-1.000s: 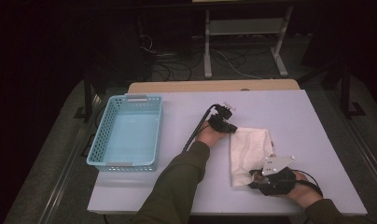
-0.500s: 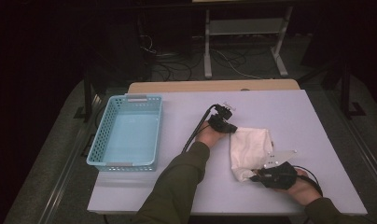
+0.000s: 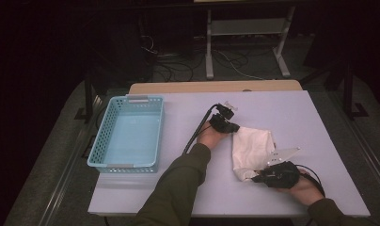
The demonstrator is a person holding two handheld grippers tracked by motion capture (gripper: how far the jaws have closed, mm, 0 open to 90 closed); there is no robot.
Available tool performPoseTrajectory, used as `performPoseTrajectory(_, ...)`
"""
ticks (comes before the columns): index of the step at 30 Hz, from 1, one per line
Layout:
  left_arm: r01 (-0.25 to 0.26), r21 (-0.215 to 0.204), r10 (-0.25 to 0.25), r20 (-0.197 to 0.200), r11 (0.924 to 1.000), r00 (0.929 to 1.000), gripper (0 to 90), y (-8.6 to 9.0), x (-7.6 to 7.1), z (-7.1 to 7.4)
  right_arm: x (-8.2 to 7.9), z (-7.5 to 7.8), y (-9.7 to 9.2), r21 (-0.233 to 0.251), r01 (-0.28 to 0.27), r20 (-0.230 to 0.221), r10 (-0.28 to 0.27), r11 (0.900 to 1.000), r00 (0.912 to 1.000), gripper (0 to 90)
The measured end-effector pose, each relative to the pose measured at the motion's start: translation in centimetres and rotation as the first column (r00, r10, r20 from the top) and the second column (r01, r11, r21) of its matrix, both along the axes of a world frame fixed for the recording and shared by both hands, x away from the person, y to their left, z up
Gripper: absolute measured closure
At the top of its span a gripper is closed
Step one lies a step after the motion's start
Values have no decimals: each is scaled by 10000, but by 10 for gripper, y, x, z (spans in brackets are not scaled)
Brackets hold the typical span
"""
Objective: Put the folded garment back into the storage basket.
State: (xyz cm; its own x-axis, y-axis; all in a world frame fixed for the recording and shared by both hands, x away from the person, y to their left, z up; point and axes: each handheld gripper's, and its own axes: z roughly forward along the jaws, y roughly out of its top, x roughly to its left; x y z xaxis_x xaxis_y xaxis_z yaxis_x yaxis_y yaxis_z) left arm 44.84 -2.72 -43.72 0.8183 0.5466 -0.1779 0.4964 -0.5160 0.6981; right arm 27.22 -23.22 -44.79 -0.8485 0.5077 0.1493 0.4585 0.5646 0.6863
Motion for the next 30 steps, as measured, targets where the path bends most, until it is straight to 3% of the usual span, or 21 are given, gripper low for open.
performPoseTrajectory(17, 553, -906, -515, 436, 9944, 9977, 857, 3, -13, 28, 4, 2, -2, 211, 178, -368, -170, 9996, 9992, 774)
performPoseTrajectory(25, 989, -1482, -922, 515, 9840, 9944, 857, 0, -24, 40, 8, 6, -6, 661, 358, -642, -315, 9972, 9974, 774)
performPoseTrajectory(30, 1309, -1503, -1227, 623, 9799, 9905, 857, -1, -30, 47, 10, 10, -10, 952, 512, -740, -442, 9941, 9963, 774)
